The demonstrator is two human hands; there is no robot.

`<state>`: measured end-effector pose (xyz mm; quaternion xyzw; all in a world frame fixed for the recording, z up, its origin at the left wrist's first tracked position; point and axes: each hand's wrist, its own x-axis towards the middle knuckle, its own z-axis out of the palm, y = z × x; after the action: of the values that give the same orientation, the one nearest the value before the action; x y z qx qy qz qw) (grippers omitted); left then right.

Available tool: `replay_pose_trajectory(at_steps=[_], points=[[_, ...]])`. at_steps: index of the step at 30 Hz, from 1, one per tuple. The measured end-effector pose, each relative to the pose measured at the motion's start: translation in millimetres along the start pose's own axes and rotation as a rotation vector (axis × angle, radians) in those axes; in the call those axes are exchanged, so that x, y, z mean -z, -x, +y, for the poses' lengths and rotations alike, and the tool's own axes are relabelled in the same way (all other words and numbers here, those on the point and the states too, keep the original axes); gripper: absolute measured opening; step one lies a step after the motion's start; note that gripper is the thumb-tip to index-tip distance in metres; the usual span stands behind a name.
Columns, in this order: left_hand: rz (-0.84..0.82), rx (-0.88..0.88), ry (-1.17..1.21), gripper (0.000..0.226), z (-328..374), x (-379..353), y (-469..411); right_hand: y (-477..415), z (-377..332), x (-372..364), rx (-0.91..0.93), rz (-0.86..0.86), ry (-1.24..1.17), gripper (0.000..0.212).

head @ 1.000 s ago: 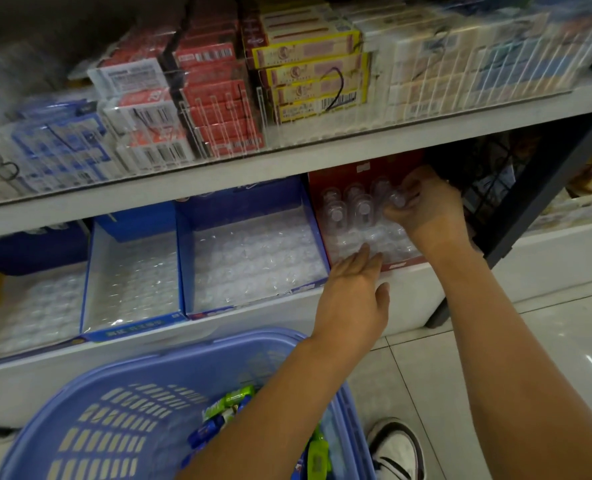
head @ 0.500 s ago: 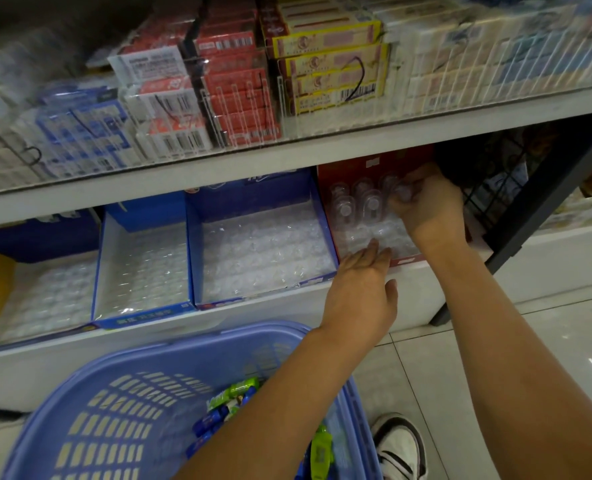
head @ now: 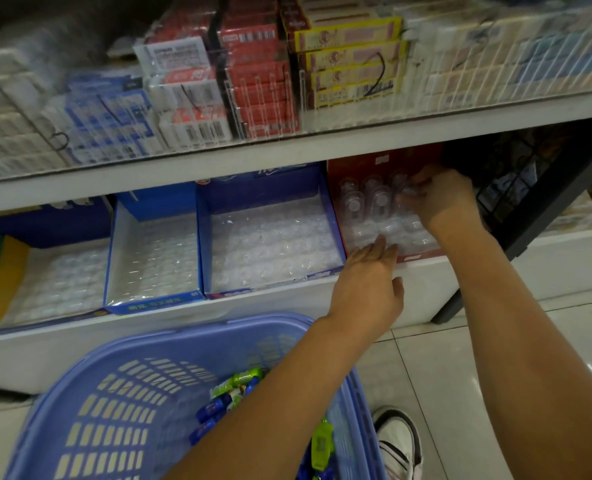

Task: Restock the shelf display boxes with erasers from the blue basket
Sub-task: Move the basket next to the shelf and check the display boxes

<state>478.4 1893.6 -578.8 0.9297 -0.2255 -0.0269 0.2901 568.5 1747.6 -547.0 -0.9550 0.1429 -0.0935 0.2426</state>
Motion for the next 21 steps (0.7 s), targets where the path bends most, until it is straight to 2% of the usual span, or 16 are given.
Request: replay_pose_trajectory(at_steps=[3,5,6,7,9,13,16,18,21], points=[[0.077,-0.044,0.09,0.048,-0.2,10.3,11.7,17.8,-9.2,16.1,0.063,0.024,0.051,0.039],[0.181,-0.066,0.204,0.035,-7.9,19.9,31.7,39.1,-24.0,28.3,0.122,0.094,-0.069,0.032],[0.23,-0.051,0.266,0.026,-16.3,24.9,45.9,52.4,-34.8,33.9,0.134,0.076,-0.156,0.022],[0.259,-0.008,0.312,0.02,-28.2,29.2,61.9,67.3,-48.4,37.5,0.15,0.004,-0.204,0.017],[0.253,0.162,0.342,0.014,-63.2,35.0,98.1,97.7,-79.8,33.1,0.224,-0.246,-0.172,0.022],[0.159,0.624,0.218,0.016,-151.9,33.3,169.4,153.6,-126.4,-30.9,0.407,-0.7,-0.035,0.02],[-0.102,0.807,0.076,0.025,-205.8,19.4,204.5,192.7,-132.3,-107.4,0.449,-0.934,0.051,0.022],[-0.215,0.825,0.074,0.027,-230.9,9.1,220.0,216.4,-124.3,-156.0,0.474,-0.973,0.161,0.025],[-0.233,0.851,0.134,0.026,-257.7,-3.6,232.1,238.5,-103.4,-205.0,0.514,-0.962,0.304,0.033]])
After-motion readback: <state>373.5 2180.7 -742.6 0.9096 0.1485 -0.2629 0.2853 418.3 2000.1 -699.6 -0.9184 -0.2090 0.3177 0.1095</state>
